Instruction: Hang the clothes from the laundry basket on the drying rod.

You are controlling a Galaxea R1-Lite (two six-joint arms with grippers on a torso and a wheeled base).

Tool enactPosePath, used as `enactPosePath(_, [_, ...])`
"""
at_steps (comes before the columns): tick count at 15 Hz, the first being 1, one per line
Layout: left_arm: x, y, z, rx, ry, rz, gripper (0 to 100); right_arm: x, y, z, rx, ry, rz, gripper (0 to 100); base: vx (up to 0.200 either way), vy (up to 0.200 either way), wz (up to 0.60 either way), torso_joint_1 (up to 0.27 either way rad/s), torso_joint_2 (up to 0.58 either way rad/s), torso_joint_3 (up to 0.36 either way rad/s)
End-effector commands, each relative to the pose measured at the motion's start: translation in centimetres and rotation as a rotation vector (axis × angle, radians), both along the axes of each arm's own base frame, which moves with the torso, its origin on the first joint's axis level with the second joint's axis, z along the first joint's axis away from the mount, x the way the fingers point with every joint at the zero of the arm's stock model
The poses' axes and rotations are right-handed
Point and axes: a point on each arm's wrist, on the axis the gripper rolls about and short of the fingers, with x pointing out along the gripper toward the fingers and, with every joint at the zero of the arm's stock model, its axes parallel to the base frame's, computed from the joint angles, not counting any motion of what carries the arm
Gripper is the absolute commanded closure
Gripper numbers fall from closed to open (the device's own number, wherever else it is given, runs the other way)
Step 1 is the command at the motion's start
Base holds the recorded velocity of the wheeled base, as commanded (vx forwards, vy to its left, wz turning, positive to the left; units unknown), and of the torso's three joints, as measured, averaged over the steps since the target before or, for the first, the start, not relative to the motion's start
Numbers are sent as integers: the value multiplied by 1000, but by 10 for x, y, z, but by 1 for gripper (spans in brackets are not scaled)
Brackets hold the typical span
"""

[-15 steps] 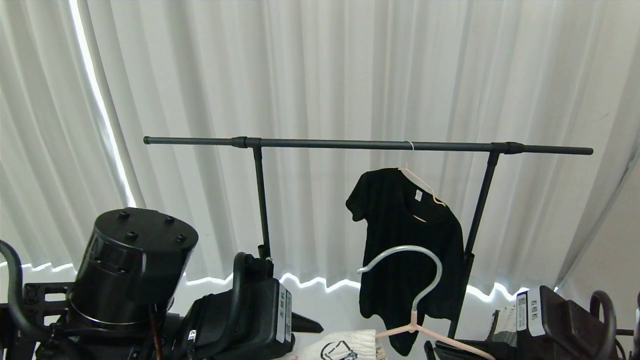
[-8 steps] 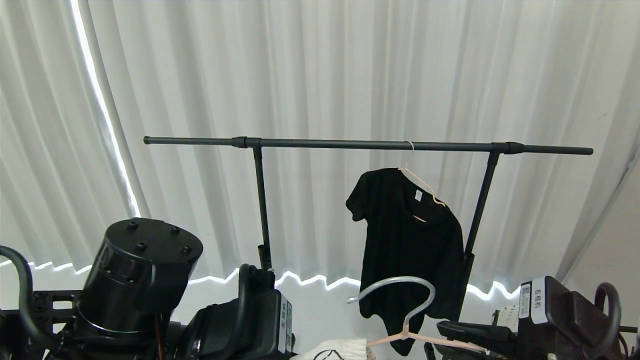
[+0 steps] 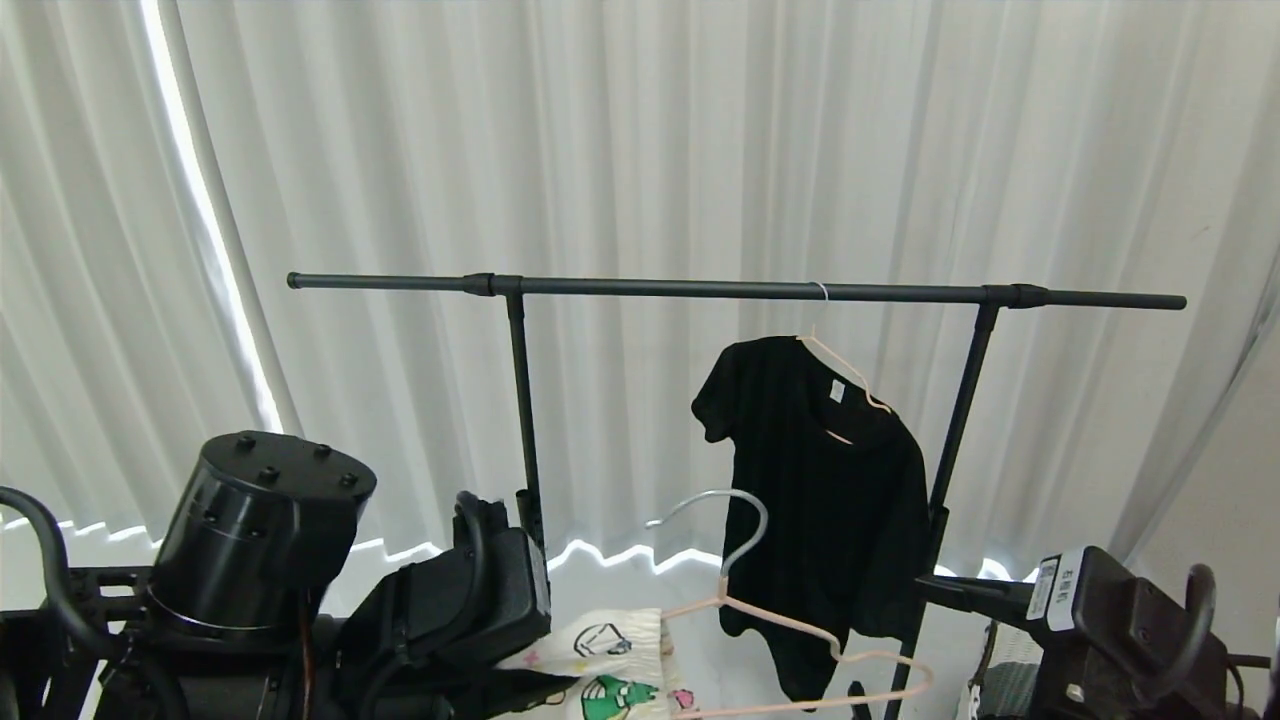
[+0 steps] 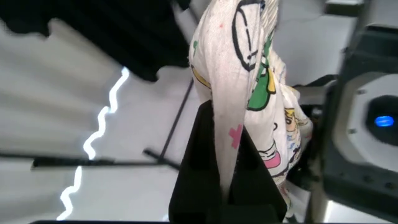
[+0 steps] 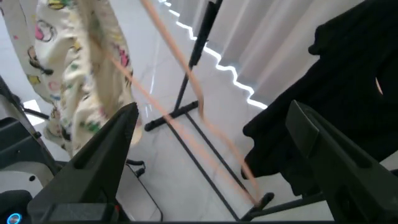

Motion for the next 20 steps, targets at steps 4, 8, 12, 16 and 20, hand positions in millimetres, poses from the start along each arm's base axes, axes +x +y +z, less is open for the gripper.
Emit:
enactPosePath(4, [18, 23, 19, -39, -73, 178, 100, 8, 11, -16, -47, 82, -23, 0, 0, 0, 0, 0, 0, 0])
enactPosePath(8, [22, 31, 66, -185, -187, 259, 100, 32, 47, -17, 8, 179, -76, 0, 0, 0, 0, 0, 0, 0])
enactPosePath(12, [11, 36, 80, -223, -243, 255, 100, 67, 92, -15, 131, 186, -217, 0, 0, 0, 0, 0, 0, 0])
enactPosePath(16, [9, 37, 88, -240, -268, 254, 100, 76, 112, -19, 185, 149, -265, 0, 0, 0, 0, 0, 0, 0])
enactPosePath(20, [7, 33, 90, -244, -278, 227, 100, 51, 128, -21, 174, 162, -173, 0, 0, 0, 0, 0, 0, 0])
